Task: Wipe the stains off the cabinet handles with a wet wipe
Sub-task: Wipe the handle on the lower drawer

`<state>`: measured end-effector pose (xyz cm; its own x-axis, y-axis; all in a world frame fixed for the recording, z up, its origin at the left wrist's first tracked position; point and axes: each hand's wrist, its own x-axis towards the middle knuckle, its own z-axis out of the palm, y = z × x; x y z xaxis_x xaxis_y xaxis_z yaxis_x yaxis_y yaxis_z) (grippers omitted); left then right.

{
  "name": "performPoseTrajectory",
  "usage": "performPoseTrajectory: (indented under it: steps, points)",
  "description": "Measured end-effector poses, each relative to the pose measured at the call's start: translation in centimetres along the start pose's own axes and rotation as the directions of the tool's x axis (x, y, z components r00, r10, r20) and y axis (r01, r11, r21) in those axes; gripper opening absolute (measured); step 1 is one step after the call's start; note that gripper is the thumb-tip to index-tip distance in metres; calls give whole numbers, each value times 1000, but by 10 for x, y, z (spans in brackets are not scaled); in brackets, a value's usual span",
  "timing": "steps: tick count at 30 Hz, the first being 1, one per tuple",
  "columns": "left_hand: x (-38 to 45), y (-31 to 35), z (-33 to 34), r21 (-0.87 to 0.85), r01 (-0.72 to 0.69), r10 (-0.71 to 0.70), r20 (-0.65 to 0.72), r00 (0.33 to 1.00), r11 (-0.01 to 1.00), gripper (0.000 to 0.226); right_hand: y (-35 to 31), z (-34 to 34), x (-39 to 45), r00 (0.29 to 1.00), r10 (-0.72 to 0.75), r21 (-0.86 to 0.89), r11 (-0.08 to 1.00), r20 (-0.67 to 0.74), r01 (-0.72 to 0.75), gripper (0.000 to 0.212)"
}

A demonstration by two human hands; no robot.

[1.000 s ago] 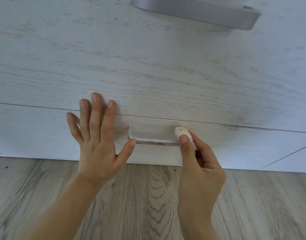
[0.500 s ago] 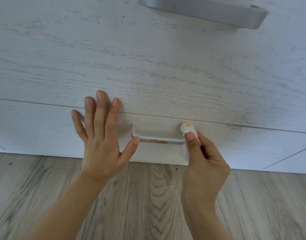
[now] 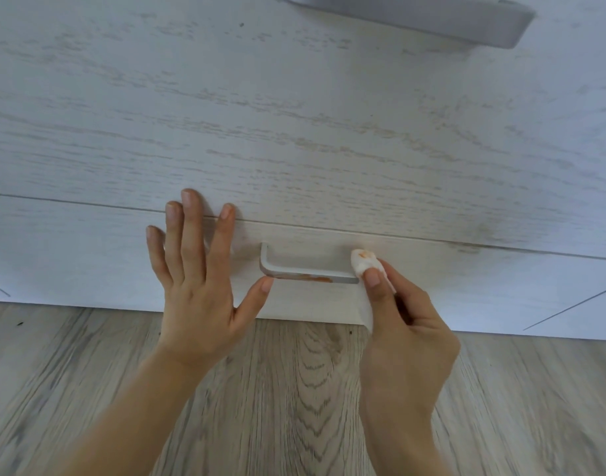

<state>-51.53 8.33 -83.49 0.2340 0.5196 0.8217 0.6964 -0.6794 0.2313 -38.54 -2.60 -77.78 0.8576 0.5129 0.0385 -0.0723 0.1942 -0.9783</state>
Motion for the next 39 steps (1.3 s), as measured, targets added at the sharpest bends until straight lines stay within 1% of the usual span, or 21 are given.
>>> performPoseTrajectory:
  steps: [7,10,12,14,16,18,21,23,25,27,30,33,37,39]
  points:
    - [0,1,2,-12,4,-4,-14,1000,1000,70,-1,0,-1,1000,-31,-25,999,0,31,9]
    - [0,1,3,-13,8,-8,-15,1000,1000,70,-8,-4,2,999,-26,25,999,-27,27,9]
    - [0,1,2,-16,10,-10,-4,1000,1000,69,-8,-3,7,1000,15,55,998,-2,-15,10]
    - [0,0,0,-31,8,-8,-2,1000,999,68,-4,0,7,998,38,17,999,46,-39,10]
    - [0,-1,-1,-31,-5,5,3,1000,999,69,-2,3,6,999,-9,-21,1000,34,10,8]
    - [-1,-3,-3,-23,-21,21,10,1000,1000,70,-1,4,4,993,-115,-97,988,20,116,12]
    - [0,-7,-4,13,-35,35,4,999,999,68,1,3,0,958,-271,-238,929,88,285,12]
    - [0,-10,-5,48,-45,46,-11,999,998,69,4,-2,-3,934,-331,-304,883,138,358,21]
    - [1,-15,-5,80,-61,63,-23,998,995,71,5,-5,-2,920,-362,-332,858,154,393,23]
    - [2,-20,-5,101,-55,60,-50,997,993,74,5,-4,-1,935,-339,-287,890,108,355,20]
    - [8,-26,-3,135,-17,31,-101,994,991,77,6,0,-4,965,-259,-195,946,34,261,19]
    - [9,-30,-2,176,-19,35,-89,995,984,83,5,3,-10,974,-227,-147,963,5,225,15]
    - [12,-29,1,182,-21,32,-57,998,983,88,8,4,-8,983,-180,-85,981,-43,176,20]
    - [13,-28,1,181,-14,24,-55,998,983,88,5,4,-5,987,-153,-72,986,-37,150,21]
